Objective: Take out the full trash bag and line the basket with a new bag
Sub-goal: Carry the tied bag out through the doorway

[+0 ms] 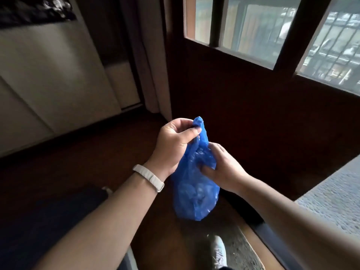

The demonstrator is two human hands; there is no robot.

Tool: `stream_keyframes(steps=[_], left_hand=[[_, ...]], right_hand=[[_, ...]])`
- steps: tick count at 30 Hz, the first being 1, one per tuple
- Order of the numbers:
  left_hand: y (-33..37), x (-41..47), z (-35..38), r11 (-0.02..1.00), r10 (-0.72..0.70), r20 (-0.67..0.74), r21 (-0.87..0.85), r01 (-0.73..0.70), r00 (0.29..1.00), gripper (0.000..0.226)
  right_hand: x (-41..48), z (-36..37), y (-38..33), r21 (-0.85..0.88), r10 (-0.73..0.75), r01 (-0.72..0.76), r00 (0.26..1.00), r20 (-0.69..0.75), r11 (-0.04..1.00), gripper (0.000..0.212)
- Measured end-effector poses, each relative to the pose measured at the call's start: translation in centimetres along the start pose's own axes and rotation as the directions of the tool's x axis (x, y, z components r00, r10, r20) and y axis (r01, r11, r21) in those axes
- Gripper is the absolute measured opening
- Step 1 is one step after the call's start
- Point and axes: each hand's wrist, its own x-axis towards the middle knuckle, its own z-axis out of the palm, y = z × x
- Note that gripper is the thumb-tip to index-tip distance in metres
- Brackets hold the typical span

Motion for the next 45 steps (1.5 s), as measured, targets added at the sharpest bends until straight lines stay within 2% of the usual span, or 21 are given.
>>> stream_keyframes(steps=[5,11,19,25,31,41,45], left_hand=[[-0.1,5.0,-3.6,0.998,0.023,-0.155,0.067,-0.013,0.988,0.013],[0.8,11.0,-6.5,0.995,0.058,-0.346,0.099,-0.026,0.936,0.009],[2.0,17.2,-10.4,0.987,0.116,-0.532,0.155,-0.039,0.839,0.008],[2.8,20.0,-16.9,0.989,0.127,-0.654,0.139,-0.047,0.746,0.011],[2.6,21.9,-26.0,0.994,0.108,-0.715,0.096,-0.056,0.691,0.01],[7.5,26.0,-43.6,0.989,0.146,-0.696,0.106,-0.1,0.703,0.011],[9.1,28.0,-49.5,0.988,0.153,-0.697,0.111,-0.105,0.701,0.008]], right_hand=[[7.7,2.7,0.2,0.047,-0.109,0.105,0.989,0.1,0.993,0.071],[17.8,4.3,0.2,0.103,-0.247,0.229,0.943,0.224,0.968,0.07],[28.3,7.0,-1.4,0.181,-0.411,0.372,0.858,0.307,0.911,0.068],[34.3,11.8,-5.0,0.223,-0.492,0.439,0.78,0.386,0.87,0.064],[39.2,18.6,-9.2,0.189,-0.518,0.491,0.718,0.465,0.85,0.065],[48.6,29.9,-21.6,0.118,-0.522,0.551,0.668,0.531,0.826,0.072],[51.9,34.0,-25.4,0.141,-0.522,0.536,0.673,0.524,0.832,0.071]])
